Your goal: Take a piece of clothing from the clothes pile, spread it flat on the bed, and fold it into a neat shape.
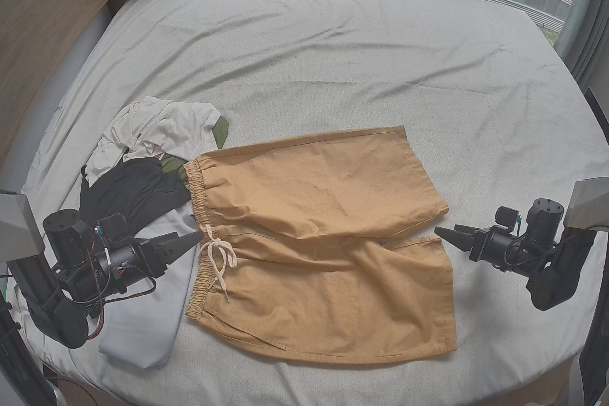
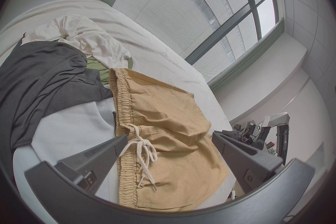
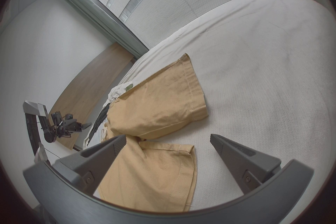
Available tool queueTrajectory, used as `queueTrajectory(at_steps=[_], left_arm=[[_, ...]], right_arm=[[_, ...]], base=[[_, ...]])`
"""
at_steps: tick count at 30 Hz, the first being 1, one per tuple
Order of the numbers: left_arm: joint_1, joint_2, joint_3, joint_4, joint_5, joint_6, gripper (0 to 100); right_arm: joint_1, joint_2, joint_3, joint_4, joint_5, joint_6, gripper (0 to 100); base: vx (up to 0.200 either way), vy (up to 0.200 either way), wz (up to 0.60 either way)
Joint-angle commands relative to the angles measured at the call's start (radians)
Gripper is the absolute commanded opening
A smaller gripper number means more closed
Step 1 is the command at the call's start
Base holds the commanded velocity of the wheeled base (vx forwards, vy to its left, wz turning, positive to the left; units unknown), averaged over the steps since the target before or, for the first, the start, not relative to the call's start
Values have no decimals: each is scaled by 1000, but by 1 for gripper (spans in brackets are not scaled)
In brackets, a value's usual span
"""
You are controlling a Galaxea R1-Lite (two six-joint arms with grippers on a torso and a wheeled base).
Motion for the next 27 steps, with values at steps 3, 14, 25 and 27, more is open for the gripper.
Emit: queueTrajectory(at_steps=[3, 14, 25, 27], left_arm=[[-15, 0, 9, -1, -4, 3, 100], [-21, -2, 4, -2, -4, -5, 100], [-29, -2, 4, -2, -4, -5, 100], [-29, -2, 4, -2, -4, -5, 100]], right_arm=[[19, 57, 6, 0, 1, -30, 100], [40, 83, -2, 0, -1, -30, 100], [57, 120, -34, -4, -1, -30, 100], [55, 128, -40, -4, -1, -30, 0]], base=[[0, 0, 0], [0, 0, 0], [0, 0, 0], [0, 0, 0]])
